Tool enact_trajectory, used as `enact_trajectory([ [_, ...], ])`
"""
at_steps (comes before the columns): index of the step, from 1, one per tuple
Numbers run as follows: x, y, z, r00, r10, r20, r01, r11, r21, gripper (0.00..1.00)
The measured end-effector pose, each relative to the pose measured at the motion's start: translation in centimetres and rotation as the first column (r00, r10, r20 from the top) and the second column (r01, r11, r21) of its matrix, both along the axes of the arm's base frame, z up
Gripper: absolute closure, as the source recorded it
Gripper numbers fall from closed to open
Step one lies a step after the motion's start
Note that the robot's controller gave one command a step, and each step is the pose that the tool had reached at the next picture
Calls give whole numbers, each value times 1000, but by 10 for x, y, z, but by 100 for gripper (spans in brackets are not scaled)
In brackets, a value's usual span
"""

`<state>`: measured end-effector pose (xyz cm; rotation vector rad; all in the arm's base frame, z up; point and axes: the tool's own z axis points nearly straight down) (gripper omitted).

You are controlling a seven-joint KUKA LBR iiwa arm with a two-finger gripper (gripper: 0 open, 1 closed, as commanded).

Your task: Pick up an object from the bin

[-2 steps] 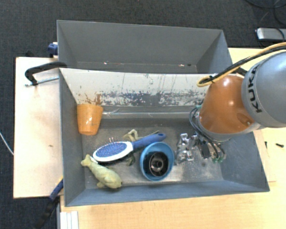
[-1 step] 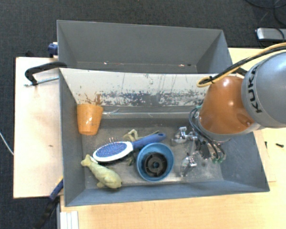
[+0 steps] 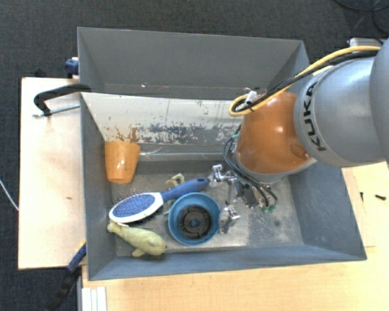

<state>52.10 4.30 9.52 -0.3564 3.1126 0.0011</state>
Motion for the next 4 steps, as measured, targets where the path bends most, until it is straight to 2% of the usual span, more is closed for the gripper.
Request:
enact_trajectory([
  [1,18,88,-9,999,-42,-6,42,999,-3,0],
  [2,33,149,-22,997,74,-10,-75,997,-17,0],
  [3,20,163,-22,995,102,-7,-102,995,-8,0],
  [4,2,185,-22,952,306,3,-306,952,-8,0],
])
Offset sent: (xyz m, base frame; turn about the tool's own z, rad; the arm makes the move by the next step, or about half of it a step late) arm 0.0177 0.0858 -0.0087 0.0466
